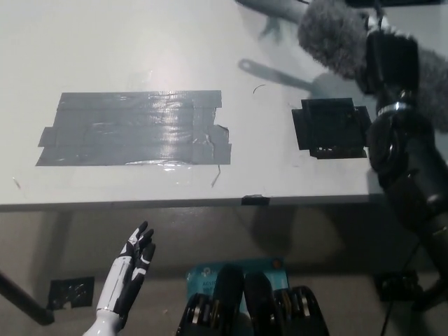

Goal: A person hands a grey duster to the robot and the robot grabs it with its right hand and places it on the black marked spot infron tof it on the desk

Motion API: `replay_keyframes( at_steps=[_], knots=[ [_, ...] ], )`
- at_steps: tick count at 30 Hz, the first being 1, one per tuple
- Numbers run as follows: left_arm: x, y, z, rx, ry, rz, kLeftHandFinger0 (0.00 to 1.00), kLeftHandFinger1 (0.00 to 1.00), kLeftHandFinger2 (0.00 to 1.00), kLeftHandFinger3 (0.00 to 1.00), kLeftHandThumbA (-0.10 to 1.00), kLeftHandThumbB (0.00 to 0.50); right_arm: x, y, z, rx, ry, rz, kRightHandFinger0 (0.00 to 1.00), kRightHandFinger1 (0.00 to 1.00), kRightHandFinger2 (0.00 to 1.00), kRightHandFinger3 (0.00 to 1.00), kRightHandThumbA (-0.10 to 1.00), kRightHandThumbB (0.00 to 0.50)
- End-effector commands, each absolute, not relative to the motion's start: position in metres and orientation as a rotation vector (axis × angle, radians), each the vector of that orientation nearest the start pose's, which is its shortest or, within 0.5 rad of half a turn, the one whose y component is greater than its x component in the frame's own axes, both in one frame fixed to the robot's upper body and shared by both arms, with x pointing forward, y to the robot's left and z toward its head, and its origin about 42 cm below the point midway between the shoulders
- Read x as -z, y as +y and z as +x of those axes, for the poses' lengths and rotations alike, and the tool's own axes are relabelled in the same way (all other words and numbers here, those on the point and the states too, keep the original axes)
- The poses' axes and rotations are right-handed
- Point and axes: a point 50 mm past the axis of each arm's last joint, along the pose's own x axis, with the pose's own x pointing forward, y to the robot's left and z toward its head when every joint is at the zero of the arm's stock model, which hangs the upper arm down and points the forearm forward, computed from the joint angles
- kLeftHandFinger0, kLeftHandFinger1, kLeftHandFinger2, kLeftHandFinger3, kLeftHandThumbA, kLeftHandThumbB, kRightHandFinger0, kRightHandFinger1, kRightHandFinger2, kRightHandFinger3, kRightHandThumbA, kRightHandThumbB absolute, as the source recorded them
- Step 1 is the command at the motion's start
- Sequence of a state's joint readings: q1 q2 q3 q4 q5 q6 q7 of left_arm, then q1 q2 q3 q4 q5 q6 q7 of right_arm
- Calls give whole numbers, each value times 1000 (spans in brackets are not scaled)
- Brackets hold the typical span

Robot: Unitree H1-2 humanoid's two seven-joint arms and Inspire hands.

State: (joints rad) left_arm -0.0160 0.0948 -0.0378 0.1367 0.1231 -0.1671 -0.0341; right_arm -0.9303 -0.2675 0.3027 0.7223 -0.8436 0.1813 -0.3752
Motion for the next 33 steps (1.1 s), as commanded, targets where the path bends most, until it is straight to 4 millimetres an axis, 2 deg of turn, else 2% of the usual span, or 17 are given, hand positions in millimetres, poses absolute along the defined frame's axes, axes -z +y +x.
replay_keyframes(
  at_steps=[1, 5, 8, 10, 14, 17, 18, 19, 20, 21, 23, 24, 25, 27, 28, 29, 33],
  knots=[
    [-84, 231, 290, 96, -109, 236, 1000, 1000, 1000, 1000, 896, 125, -344, -200, 547, 315, -616, -1340, 72, 578, 954, 860, -100, 217],
    [-84, 230, 290, 99, -104, 236, 1000, 1000, 1000, 1000, 894, 122, -334, -202, 555, 176, -560, -1460, 54, 562, 963, 879, -100, 192],
    [-85, 230, 291, 96, -104, 237, 1000, 1000, 1000, 1000, 898, 131, -321, -204, 558, 112, -542, -1460, 2, 562, 985, 828, -100, 205],
    [-85, 230, 292, 98, -108, 236, 1000, 1000, 1000, 1000, 900, 128, -313, -204, 560, 64, -512, -1467, 0, 553, 988, 840, -100, 182],
    [-86, 228, 292, 104, -115, 238, 1000, 1000, 1000, 1000, 904, 128, -291, -203, 560, -31, -458, -1442, 0, 518, 965, 803, -100, 209],
    [-87, 228, 293, 108, -117, 237, 1000, 1000, 1000, 1000, 895, 119, -275, -204, 561, -106, -369, -1393, 20, 547, 974, 805, -100, 191],
    [-88, 228, 294, 106, -118, 237, 1000, 1000, 1000, 1000, 895, 125, -272, -204, 562, -150, -283, -1379, 126, 637, 1000, 880, -33, 211],
    [-89, 229, 295, 104, -122, 238, 1000, 1000, 1000, 1000, 895, 126, -271, -203, 564, -184, -220, -1366, 178, 615, 931, 815, 57, 215],
    [-90, 229, 296, 104, -122, 240, 1000, 1000, 1000, 1000, 894, 127, -270, -204, 565, -223, -150, -1353, 331, 639, 775, 713, 204, 241],
    [-90, 229, 296, 106, -126, 241, 1000, 1000, 1000, 1000, 889, 118, -272, -206, 566, -278, -60, -1328, 604, 906, 1000, 994, 361, 264],
    [-90, 230, 297, 109, -130, 244, 1000, 1000, 1000, 1000, 884, 116, -273, -208, 567, -308, -6, -1307, 712, 867, 926, 1000, 519, 287],
    [-90, 229, 298, 112, -132, 251, 1000, 1000, 1000, 1000, 890, 122, -275, -212, 566, -337, 25, -1273, 832, 957, 1000, 1000, 589, 298],
    [-90, 229, 298, 112, -132, 249, 1000, 1000, 1000, 1000, 891, 122, -277, -214, 566, -347, 34, -1262, 954, 1000, 1000, 1000, 630, 318],
    [-90, 228, 297, 115, -127, 246, 1000, 1000, 1000, 1000, 894, 123, -278, -218, 564, -368, 46, -1247, 1000, 1000, 1000, 1000, 688, 354],
    [-91, 228, 298, 114, -126, 248, 1000, 1000, 1000, 1000, 900, 132, -284, -220, 564, -401, 87, -1208, 1000, 1000, 1000, 1000, 698, 415],
    [-91, 228, 298, 113, -124, 250, 1000, 1000, 1000, 1000, 901, 132, -289, -221, 564, -442, 130, -1169, 1000, 1000, 1000, 1000, 696, 422],
    [-91, 228, 300, 123, -131, 254, 1000, 1000, 1000, 1000, 876, 129, -336, -220, 552, -653, 207, -984, 1000, 1000, 1000, 1000, 606, 500]
  ],
)
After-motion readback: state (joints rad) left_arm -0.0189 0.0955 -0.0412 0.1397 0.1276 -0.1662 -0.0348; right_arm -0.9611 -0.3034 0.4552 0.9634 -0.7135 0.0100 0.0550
